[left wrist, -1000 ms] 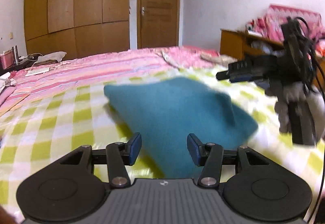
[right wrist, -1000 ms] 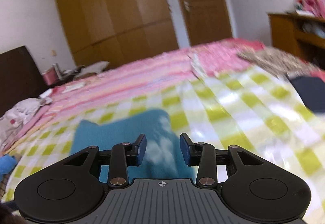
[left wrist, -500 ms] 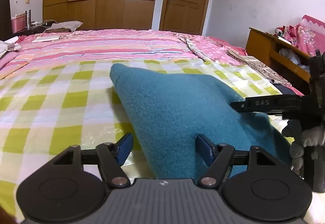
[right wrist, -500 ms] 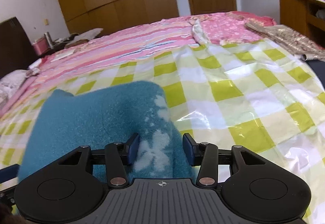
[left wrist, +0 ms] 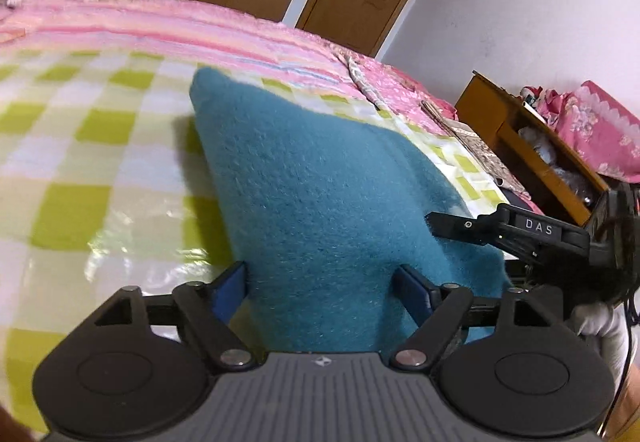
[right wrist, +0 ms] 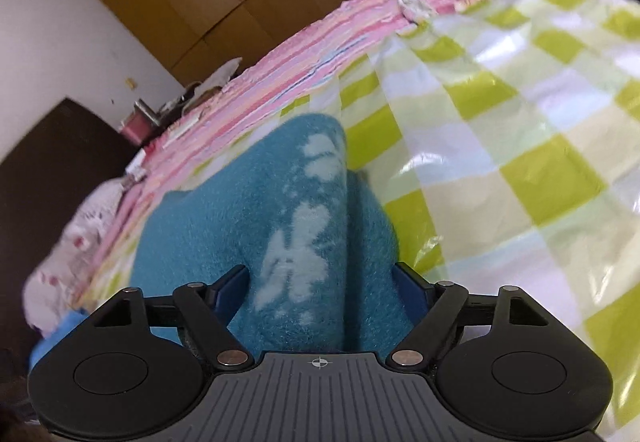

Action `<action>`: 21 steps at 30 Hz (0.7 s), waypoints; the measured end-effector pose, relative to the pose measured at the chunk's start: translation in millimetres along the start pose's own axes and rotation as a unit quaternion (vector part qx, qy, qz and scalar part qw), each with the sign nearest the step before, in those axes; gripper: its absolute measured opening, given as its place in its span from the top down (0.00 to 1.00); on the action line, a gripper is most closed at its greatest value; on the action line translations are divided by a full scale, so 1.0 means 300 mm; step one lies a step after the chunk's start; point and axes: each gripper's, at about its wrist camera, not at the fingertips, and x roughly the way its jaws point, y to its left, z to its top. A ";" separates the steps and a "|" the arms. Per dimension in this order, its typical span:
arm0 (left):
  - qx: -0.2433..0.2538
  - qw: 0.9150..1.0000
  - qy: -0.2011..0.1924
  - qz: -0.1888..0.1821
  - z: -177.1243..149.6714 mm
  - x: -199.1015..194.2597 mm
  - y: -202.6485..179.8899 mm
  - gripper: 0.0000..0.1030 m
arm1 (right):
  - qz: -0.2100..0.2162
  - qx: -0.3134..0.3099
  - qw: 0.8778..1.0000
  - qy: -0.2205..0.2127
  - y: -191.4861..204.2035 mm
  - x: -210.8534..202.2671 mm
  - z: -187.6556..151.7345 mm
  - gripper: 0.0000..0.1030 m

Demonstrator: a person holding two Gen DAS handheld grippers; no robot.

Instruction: Fold small clothes

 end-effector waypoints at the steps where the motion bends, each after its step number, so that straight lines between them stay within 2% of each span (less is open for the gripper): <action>1: 0.006 1.000 0.001 0.000 0.000 -0.002 -0.007 0.19 | 0.001 0.003 1.000 0.002 0.003 0.000 -0.006 0.28; 5: 0.030 0.999 0.014 -0.003 -0.020 -0.060 -0.016 0.19 | 0.028 0.027 0.999 0.018 0.023 -0.029 -0.055 0.31; 10: 0.049 0.998 0.046 -0.007 -0.107 -0.234 0.031 0.19 | 0.058 0.022 0.996 0.060 0.088 -0.150 -0.218 0.31; 12: 0.046 0.997 0.057 0.006 -0.136 -0.286 0.043 0.21 | 0.033 0.008 0.997 0.066 0.114 -0.197 -0.280 0.31; 14: 0.054 0.998 0.037 0.024 -0.145 -0.326 0.036 0.23 | -0.002 -0.015 0.999 0.040 0.141 -0.251 -0.308 0.31; 17: 0.091 0.993 -0.014 0.070 -0.123 -0.367 -0.005 0.23 | -0.038 -0.033 0.998 -0.032 0.187 -0.341 -0.279 0.34; 20: 0.116 0.988 -0.046 0.091 -0.065 -0.349 -0.054 0.23 | -0.041 -0.079 0.993 -0.081 0.274 -0.372 -0.239 0.45; 21: 0.128 0.986 -0.057 0.095 -0.047 -0.334 -0.063 0.23 | -0.043 -0.103 0.990 -0.085 0.310 -0.353 -0.231 0.52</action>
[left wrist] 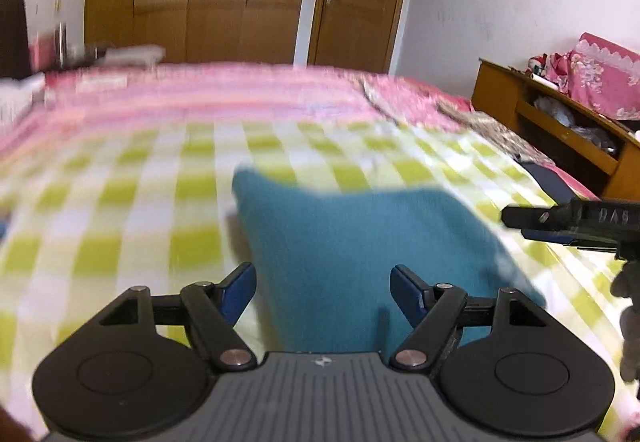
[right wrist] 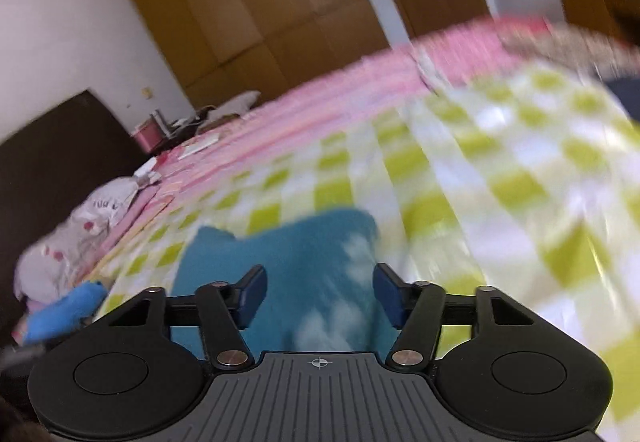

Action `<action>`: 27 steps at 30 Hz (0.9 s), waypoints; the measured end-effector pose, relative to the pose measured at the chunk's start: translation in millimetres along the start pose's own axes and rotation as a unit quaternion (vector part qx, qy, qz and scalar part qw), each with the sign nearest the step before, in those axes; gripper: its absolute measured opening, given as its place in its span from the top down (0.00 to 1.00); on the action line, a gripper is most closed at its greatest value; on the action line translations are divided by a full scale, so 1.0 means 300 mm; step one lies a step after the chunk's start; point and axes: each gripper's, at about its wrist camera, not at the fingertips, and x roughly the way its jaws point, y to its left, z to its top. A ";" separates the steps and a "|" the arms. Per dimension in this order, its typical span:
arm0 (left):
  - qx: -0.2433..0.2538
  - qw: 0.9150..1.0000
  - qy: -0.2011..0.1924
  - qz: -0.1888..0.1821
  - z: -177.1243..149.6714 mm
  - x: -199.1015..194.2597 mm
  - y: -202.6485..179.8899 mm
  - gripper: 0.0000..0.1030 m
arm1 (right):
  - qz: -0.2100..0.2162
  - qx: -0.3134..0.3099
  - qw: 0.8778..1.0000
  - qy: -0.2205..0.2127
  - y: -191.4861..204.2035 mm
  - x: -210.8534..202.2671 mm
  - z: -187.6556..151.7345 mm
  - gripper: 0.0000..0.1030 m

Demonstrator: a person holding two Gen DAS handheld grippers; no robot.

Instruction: Fold small clothes

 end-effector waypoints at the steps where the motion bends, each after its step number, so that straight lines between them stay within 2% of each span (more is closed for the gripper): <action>1: 0.012 1.000 -0.012 0.009 0.018 0.022 -0.014 0.23 | 0.003 -0.019 1.000 0.002 0.028 0.027 0.005 0.63; 3: 0.029 0.999 -0.026 0.031 0.043 0.078 -0.037 0.23 | -0.001 -0.033 0.999 0.015 0.055 0.101 0.005 0.74; 7: 0.023 0.998 0.009 0.056 0.051 0.216 -0.022 0.24 | -0.039 -0.039 0.998 0.034 0.024 0.218 -0.024 0.89; 9: 0.007 0.999 0.023 0.047 0.032 0.253 -0.002 0.22 | -0.050 -0.026 0.998 0.035 -0.025 0.255 -0.040 0.91; 13: 0.009 0.998 0.023 0.050 0.025 0.281 -0.011 0.20 | -0.030 0.034 0.998 0.043 -0.105 0.260 -0.050 0.91; 17: 0.008 0.998 0.023 0.057 0.036 0.226 -0.014 0.21 | -0.034 0.021 0.999 0.028 -0.064 0.198 -0.034 0.91; 19: 0.009 0.998 0.019 0.060 0.035 0.179 -0.014 0.22 | -0.028 0.023 0.999 0.014 -0.040 0.140 -0.025 0.83; 21: 0.006 0.998 0.017 0.057 0.016 0.118 -0.010 0.22 | -0.017 0.013 1.000 0.009 -0.005 0.071 -0.036 0.83; 23: 0.009 0.999 0.017 0.048 -0.021 0.053 -0.013 0.22 | -0.011 -0.014 1.000 0.010 0.041 0.002 -0.076 0.83; 27: 0.019 0.999 0.028 0.034 -0.102 -0.021 -0.032 0.22 | -0.027 -0.044 0.998 0.021 0.076 -0.069 -0.189 0.83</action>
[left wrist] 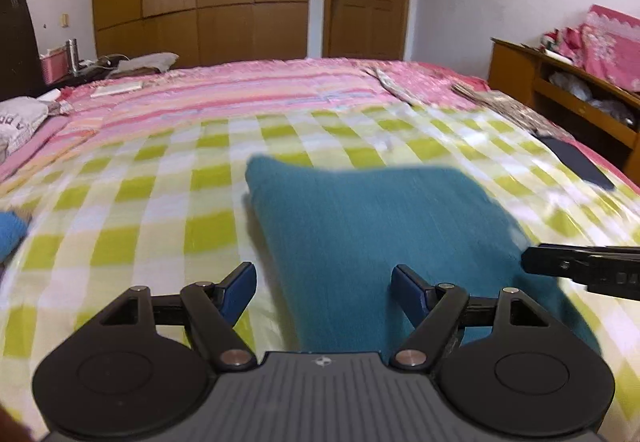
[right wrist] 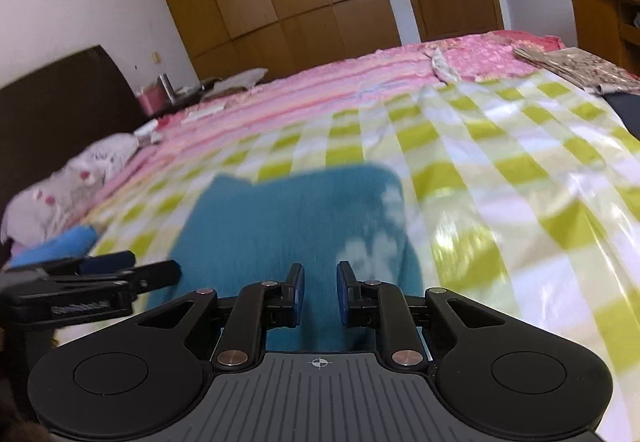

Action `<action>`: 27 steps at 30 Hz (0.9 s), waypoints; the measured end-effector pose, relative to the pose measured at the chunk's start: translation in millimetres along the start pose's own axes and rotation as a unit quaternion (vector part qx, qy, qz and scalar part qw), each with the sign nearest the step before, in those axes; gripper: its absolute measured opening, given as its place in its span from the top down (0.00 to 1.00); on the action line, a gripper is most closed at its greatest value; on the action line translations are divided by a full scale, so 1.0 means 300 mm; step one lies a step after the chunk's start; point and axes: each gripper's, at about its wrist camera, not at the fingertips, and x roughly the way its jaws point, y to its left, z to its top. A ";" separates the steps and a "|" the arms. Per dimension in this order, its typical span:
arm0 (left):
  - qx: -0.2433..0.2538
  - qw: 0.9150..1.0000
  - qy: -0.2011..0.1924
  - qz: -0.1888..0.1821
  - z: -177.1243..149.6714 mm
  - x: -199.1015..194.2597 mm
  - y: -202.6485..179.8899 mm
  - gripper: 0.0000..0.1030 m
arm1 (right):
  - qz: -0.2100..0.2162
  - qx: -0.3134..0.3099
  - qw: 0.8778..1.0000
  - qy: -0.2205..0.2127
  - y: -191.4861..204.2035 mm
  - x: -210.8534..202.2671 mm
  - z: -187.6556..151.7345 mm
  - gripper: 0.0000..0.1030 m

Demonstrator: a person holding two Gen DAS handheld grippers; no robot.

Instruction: Fold small clothes

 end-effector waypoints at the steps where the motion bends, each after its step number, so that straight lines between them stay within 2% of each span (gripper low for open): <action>1: 0.003 1.000 0.007 -0.001 -0.023 -0.002 -0.007 0.22 | -0.010 -0.007 1.000 0.000 0.003 -0.003 -0.019 0.90; 6: -0.001 1.000 0.029 0.004 -0.048 0.017 -0.023 0.21 | -0.062 -0.018 0.998 0.011 0.008 0.053 -0.015 0.92; 8: -0.002 0.999 0.034 0.008 -0.037 0.003 -0.026 0.22 | -0.065 -0.013 0.998 0.014 0.016 0.046 0.003 0.92; 10: 0.001 0.999 0.032 0.008 -0.039 -0.026 -0.028 0.22 | -0.062 -0.009 0.998 0.004 0.028 0.000 0.011 0.81; 14: -0.004 0.999 0.034 0.005 -0.069 -0.066 -0.027 0.22 | -0.060 -0.021 0.998 -0.022 0.069 -0.113 -0.019 0.80; 16: -0.008 0.999 0.039 0.004 -0.086 -0.074 -0.029 0.22 | -0.059 -0.022 0.998 -0.011 0.080 -0.122 -0.048 0.80; 20: -0.004 0.999 0.050 0.002 -0.109 -0.097 -0.047 0.22 | -0.078 -0.006 0.996 0.047 0.054 -0.055 -0.109 0.81; 27: -0.015 0.998 0.056 0.001 -0.134 -0.145 -0.057 0.22 | -0.085 -0.019 0.996 0.031 0.105 -0.102 -0.102 0.80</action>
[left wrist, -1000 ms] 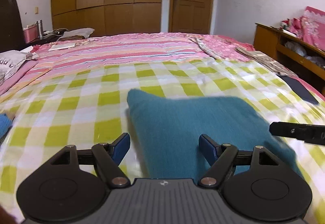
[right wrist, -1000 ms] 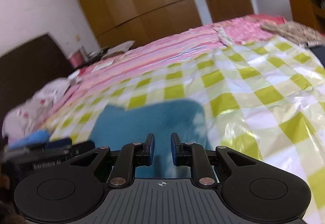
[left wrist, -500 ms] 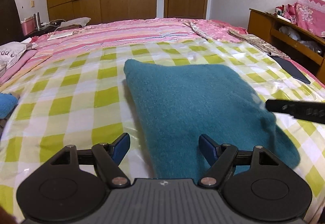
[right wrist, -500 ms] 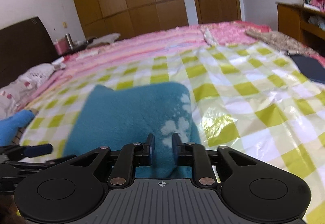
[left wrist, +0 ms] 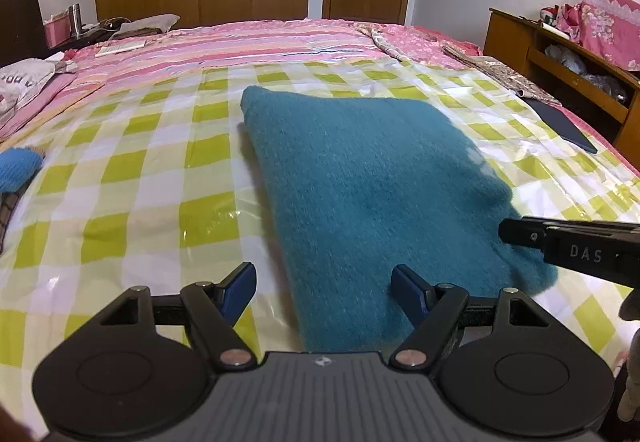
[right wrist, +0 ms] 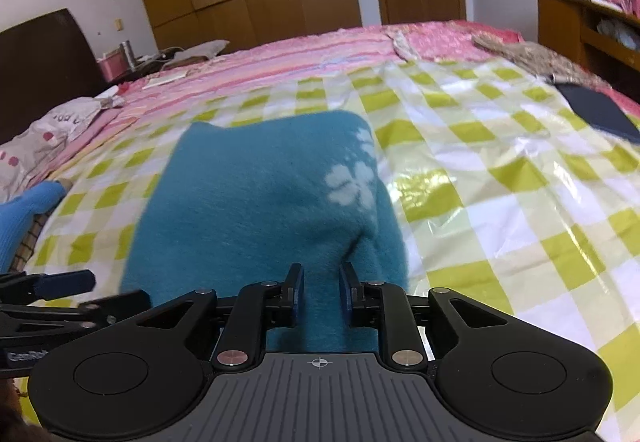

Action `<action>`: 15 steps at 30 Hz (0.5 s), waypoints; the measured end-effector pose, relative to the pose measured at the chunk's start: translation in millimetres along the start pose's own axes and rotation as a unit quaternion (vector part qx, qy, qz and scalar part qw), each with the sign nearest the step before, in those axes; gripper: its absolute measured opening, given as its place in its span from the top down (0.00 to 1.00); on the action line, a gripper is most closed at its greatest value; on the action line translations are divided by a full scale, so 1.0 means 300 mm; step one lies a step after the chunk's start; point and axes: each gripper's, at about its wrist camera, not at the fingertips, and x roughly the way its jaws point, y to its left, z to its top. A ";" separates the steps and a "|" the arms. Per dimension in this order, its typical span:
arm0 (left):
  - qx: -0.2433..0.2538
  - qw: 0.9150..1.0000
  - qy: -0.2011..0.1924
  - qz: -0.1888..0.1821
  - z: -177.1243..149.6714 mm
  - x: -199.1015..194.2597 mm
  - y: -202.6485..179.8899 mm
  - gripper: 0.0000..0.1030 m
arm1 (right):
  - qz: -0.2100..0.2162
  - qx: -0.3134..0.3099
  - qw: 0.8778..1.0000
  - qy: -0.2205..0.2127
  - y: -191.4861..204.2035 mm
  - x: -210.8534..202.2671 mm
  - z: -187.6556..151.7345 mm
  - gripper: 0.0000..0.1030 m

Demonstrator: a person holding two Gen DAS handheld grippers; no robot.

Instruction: Fold small clothes

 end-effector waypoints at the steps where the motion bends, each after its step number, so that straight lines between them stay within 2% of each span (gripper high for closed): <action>1: -0.001 1.000 0.001 0.001 -0.004 -0.004 -0.002 0.22 | -0.002 -0.005 1.000 -0.001 0.006 -0.008 -0.002 0.79; 9: -0.002 1.000 0.001 0.003 -0.033 -0.046 -0.022 0.22 | -0.006 -0.005 1.000 0.013 0.014 -0.062 -0.046 0.77; 12: -0.001 1.000 0.003 0.004 -0.038 -0.053 -0.027 0.22 | -0.001 -0.011 1.000 0.010 0.027 -0.084 -0.052 0.69; 15: -0.002 1.000 0.006 0.004 -0.041 -0.058 -0.029 0.22 | 0.001 -0.016 1.000 0.008 0.039 -0.097 -0.058 0.67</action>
